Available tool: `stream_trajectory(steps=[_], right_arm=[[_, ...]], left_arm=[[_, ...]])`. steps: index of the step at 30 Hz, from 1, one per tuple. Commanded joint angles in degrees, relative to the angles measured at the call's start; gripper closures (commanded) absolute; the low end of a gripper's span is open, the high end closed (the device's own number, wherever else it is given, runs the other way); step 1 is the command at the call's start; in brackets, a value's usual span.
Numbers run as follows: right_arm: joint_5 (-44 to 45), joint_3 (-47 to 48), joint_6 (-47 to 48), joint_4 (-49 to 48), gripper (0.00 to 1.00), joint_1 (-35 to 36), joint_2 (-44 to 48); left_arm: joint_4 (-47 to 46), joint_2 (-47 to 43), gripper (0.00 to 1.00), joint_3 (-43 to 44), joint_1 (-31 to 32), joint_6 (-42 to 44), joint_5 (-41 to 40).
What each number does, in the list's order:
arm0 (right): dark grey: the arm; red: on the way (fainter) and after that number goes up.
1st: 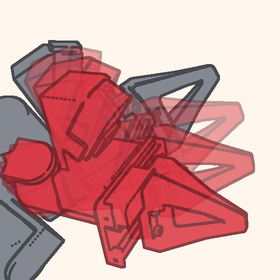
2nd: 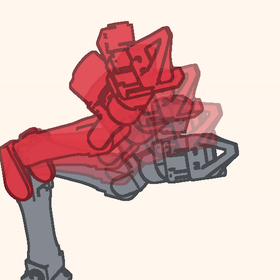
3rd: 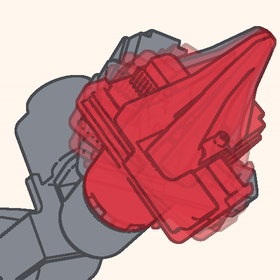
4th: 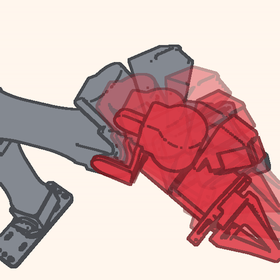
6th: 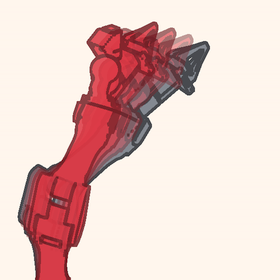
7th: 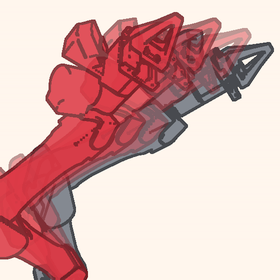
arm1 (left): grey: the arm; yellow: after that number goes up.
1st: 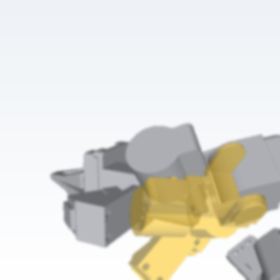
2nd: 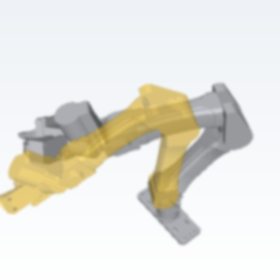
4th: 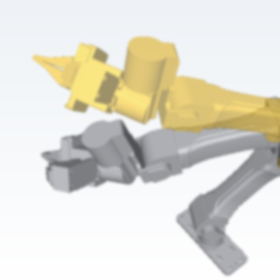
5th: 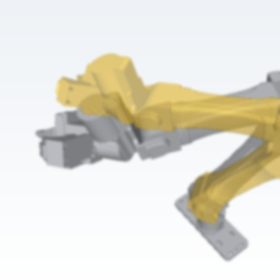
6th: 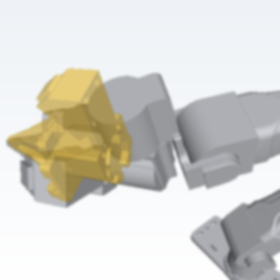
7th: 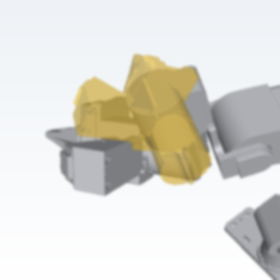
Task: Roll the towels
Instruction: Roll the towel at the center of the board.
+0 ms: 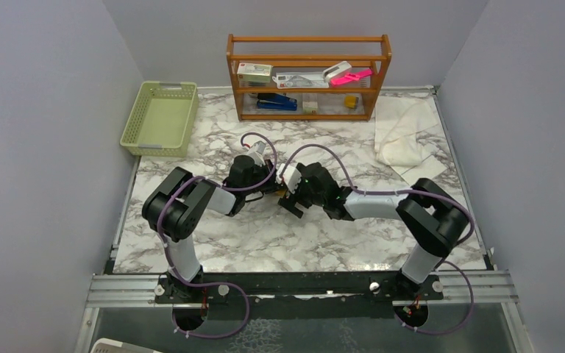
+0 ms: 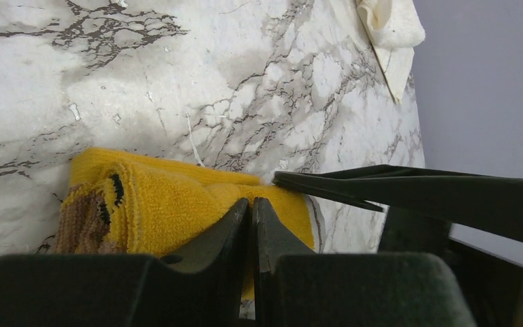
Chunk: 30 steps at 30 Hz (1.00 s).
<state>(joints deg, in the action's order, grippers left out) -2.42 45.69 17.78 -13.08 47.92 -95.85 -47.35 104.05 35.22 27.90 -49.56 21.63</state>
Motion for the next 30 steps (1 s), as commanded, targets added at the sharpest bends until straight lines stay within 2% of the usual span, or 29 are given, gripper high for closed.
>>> stream_trajectory(steps=[1,8,12,16,19,24,27,30], right_arm=[[5.88,2.68,3.38,0.34,0.07,0.68,-3.96],[6.65,5.40,3.48,4.07,0.22,0.68,-7.29],[6.94,8.86,1.62,9.16,0.41,0.68,-10.12],[2.45,11.14,-1.51,12.97,0.56,0.34,-11.30],[-4.32,11.73,-5.26,13.91,0.67,-1.04,-10.58],[-10.92,13.22,-10.88,14.67,0.68,-3.84,-10.15],[-15.54,14.09,-14.56,14.17,0.68,-6.36,-10.10],[-22.45,13.61,-19.67,11.71,0.71,-10.76,-9.85]], left_arm=[[10.32,3.66,0.88,-1.91,0.05,3.59,-4.64],[12.50,4.71,0.87,0.36,-0.03,3.19,-3.94],[14.39,5.30,0.87,2.66,-0.08,2.64,-3.01],[18.15,3.07,0.87,5.42,-2.39,2.58,-2.60],[22.62,-1.01,0.77,8.61,-6.70,2.73,-2.35],[35.56,-9.55,0.54,15.90,-10.84,5.06,-5.06],[35.12,-13.21,0.46,12.71,-10.79,3.16,-4.27],[36.18,-16.25,0.43,8.70,-10.77,2.51,-4.25]])
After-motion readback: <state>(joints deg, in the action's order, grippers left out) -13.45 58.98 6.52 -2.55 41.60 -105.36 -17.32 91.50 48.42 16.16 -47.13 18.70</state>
